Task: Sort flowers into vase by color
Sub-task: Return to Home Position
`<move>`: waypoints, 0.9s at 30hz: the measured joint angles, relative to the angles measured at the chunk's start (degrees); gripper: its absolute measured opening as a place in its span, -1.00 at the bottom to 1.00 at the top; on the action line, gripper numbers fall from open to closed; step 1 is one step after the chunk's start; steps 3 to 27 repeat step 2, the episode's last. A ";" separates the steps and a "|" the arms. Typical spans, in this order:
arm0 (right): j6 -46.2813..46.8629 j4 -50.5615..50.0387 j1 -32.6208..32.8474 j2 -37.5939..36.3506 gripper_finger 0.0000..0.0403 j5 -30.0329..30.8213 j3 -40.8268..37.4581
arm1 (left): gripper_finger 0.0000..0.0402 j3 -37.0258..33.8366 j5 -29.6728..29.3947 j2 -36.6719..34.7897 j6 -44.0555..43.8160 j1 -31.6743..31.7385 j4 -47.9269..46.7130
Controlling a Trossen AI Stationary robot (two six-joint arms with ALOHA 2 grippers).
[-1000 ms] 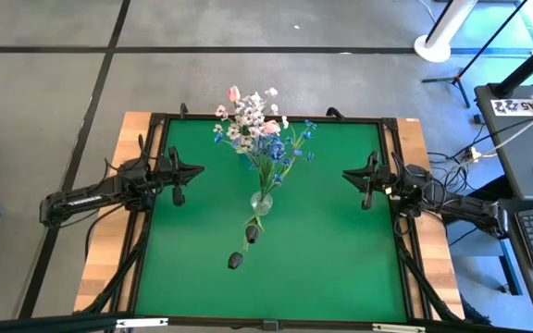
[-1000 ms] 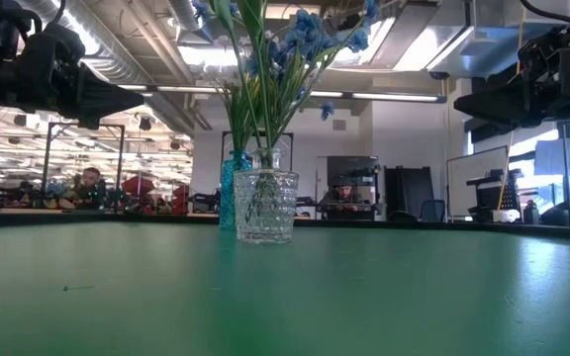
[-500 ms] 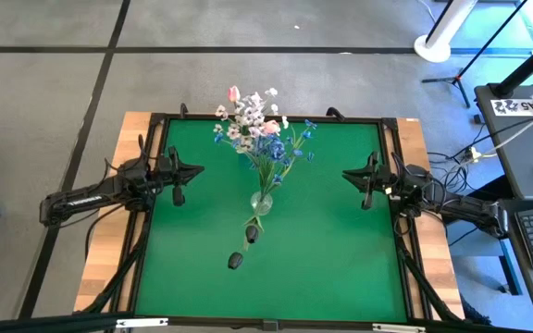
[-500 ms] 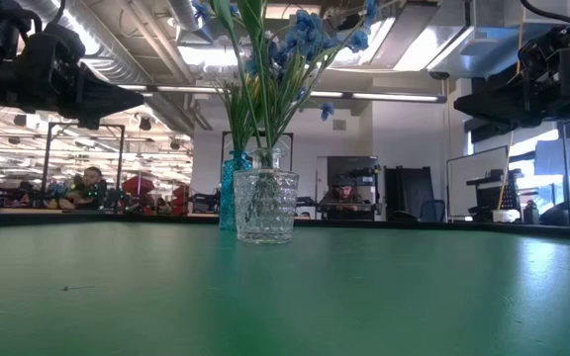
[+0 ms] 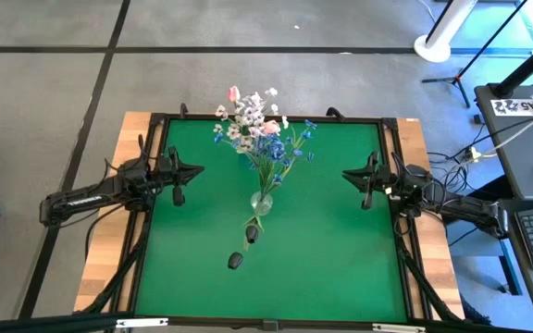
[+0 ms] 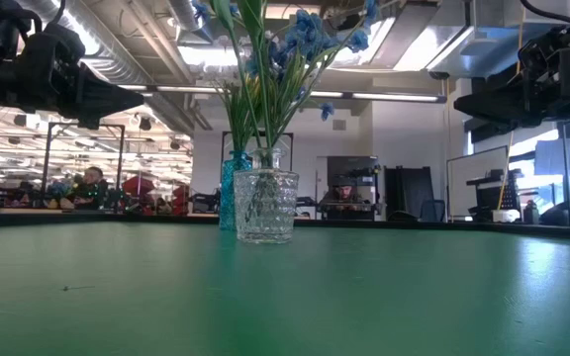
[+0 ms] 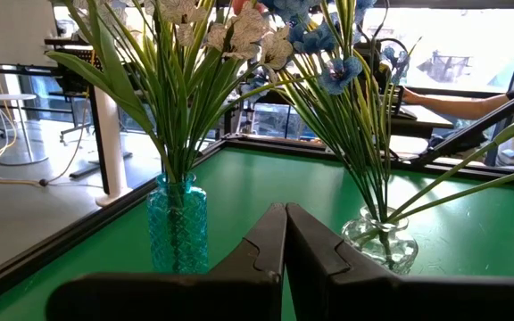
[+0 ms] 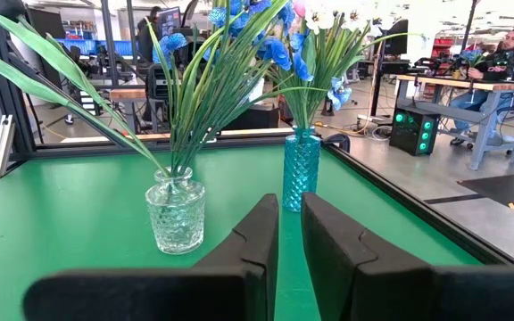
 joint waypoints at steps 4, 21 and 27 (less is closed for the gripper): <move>0.02 0.00 0.02 0.01 -0.74 -0.02 0.00 | -0.99 -0.01 0.00 0.00 0.00 0.01 0.00; 0.02 0.00 0.02 0.01 -0.74 -0.02 0.00 | -0.99 -0.01 0.00 0.00 0.00 0.01 0.00; 0.02 0.00 0.02 0.01 -0.74 -0.02 0.00 | -0.99 -0.01 0.00 0.00 0.00 0.01 0.00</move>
